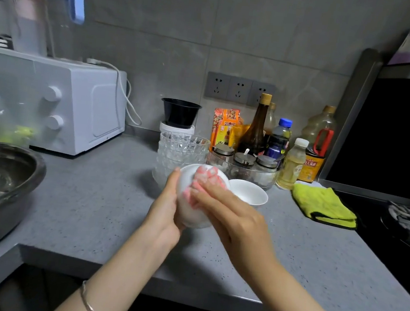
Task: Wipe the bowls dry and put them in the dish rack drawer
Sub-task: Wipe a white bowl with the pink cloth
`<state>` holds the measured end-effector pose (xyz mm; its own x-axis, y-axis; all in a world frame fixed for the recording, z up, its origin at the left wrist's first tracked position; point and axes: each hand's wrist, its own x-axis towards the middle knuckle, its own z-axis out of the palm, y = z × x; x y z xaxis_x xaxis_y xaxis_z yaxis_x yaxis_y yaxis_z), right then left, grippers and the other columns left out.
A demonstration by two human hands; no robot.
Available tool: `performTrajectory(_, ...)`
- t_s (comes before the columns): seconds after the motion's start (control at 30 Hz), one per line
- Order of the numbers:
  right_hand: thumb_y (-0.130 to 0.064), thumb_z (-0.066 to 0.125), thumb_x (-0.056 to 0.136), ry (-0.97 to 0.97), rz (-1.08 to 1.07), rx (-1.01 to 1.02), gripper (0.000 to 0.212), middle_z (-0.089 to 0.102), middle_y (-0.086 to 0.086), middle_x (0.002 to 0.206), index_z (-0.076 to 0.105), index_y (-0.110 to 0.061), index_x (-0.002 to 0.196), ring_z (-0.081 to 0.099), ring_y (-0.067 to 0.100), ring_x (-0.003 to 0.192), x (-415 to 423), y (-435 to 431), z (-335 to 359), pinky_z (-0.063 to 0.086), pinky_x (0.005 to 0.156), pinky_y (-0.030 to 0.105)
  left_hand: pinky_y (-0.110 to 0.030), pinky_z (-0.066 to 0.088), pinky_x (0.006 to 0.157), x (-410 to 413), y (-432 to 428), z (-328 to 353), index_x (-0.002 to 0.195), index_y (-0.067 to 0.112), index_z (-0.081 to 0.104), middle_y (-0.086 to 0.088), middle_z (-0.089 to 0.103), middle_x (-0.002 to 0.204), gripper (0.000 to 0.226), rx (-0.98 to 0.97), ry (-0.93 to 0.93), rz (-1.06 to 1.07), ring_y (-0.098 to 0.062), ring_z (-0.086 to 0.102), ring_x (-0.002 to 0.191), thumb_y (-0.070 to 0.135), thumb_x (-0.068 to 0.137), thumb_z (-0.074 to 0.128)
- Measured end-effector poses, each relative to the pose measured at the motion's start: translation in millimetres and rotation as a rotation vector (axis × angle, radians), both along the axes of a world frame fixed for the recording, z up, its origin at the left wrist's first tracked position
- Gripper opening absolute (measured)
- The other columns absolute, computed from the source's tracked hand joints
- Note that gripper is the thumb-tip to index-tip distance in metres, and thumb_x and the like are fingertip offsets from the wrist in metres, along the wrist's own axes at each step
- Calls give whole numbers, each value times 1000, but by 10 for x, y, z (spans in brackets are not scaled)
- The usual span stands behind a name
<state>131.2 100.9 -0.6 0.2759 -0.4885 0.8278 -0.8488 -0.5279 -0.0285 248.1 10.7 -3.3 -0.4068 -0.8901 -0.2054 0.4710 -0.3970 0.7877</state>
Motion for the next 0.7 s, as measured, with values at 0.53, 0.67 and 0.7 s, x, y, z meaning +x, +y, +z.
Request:
performTrajectory(0.53, -13, 59, 85, -17, -153, -72, 24, 67, -3, 119, 72, -18, 105, 65, 13, 101, -44, 65, -35, 49, 76, 21, -32, 52, 63, -9, -85, -53, 111, 9, 66, -11, 71, 90, 64, 52, -35, 108, -24, 67, 77, 64, 84, 48)
performTrajectory(0.67, -14, 57, 88, -13, 11, 6, 24, 66, -6, 120, 71, -22, 106, 63, 9, 106, 56, 131, -147, 47, 85, 16, -39, 55, 70, 15, -52, -169, 117, 4, 64, -18, 69, 108, 91, 71, -28, 75, -31, 68, 93, 74, 58, 64)
performTrajectory(0.7, -15, 56, 88, -13, 13, 1, 25, 66, -5, 120, 70, -22, 107, 63, 9, 106, 51, 122, -128, 46, 86, 15, -42, 56, 74, 11, -48, -180, 116, 4, 64, -18, 69, 108, 94, 51, -36, 76, -31, 68, 95, 75, 55, 65)
